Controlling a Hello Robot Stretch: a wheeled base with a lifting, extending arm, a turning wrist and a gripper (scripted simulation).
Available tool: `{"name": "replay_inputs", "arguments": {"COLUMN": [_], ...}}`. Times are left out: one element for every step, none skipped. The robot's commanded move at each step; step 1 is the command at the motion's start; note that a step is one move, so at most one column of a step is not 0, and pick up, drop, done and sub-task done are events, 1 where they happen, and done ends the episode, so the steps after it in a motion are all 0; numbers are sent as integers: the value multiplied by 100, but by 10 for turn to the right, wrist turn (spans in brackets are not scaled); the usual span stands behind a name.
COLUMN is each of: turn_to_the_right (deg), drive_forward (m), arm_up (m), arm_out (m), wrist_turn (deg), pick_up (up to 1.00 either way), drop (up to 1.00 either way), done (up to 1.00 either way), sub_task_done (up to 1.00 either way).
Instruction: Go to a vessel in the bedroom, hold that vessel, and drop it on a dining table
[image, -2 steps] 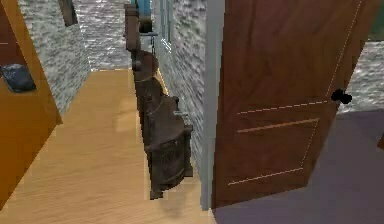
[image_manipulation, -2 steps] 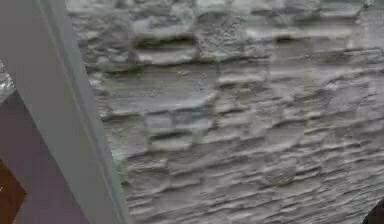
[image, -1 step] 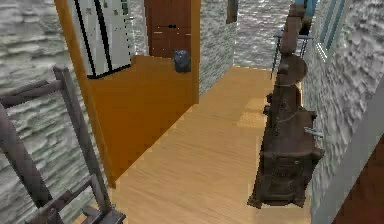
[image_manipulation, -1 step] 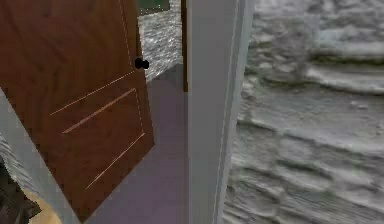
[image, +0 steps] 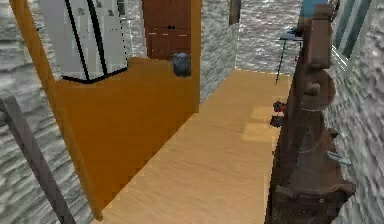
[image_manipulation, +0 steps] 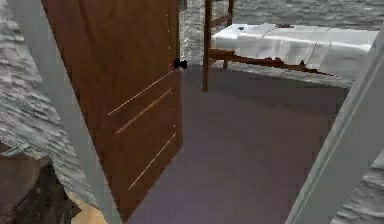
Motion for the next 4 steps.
{"name": "replay_inputs", "arguments": {"turn_to_the_right": [450, 300, 0, 330], "drive_forward": [0, 0, 50, 0], "arm_up": [0, 0, 0, 0], "arm_out": [0, 0, 0, 0], "wrist_turn": [0, 0, 0, 0], "pick_up": [0, 0, 0, 0], "drop": [0, 0, 0, 0], "done": [0, 0, 0, 0], "sub_task_done": [0, 0, 0, 0]}}
